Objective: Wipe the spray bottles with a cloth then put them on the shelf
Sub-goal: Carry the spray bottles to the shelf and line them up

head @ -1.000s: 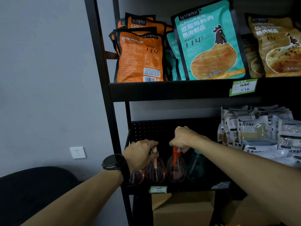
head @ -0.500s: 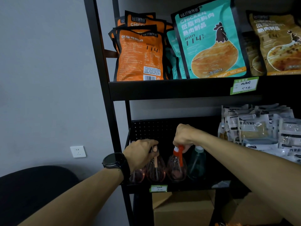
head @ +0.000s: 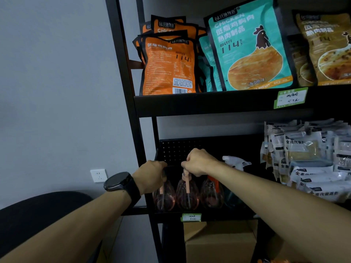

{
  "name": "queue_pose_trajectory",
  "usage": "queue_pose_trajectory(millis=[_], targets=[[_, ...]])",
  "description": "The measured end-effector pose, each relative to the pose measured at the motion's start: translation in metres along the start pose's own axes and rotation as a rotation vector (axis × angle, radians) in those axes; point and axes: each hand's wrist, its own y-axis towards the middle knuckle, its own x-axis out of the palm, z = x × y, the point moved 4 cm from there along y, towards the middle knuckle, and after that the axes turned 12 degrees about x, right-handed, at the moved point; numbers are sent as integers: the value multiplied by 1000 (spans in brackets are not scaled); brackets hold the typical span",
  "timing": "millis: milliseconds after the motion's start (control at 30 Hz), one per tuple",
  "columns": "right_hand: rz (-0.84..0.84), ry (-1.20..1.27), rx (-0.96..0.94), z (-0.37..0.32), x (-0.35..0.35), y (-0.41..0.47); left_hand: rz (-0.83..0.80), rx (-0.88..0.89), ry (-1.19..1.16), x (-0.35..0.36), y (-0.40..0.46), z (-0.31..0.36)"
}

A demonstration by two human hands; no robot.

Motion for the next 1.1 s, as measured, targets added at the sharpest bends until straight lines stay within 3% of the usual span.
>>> queue_pose_trajectory(millis=[367,900,1100], targets=[[-63,199,97,-3,13,3,97,2,-85,4,-3,-10],[-99,225,159,-8,8,2,39,5,-20,0,-4,1],[-63,128,106,-5,-5,-8,34,24,46,-6,-1,9]])
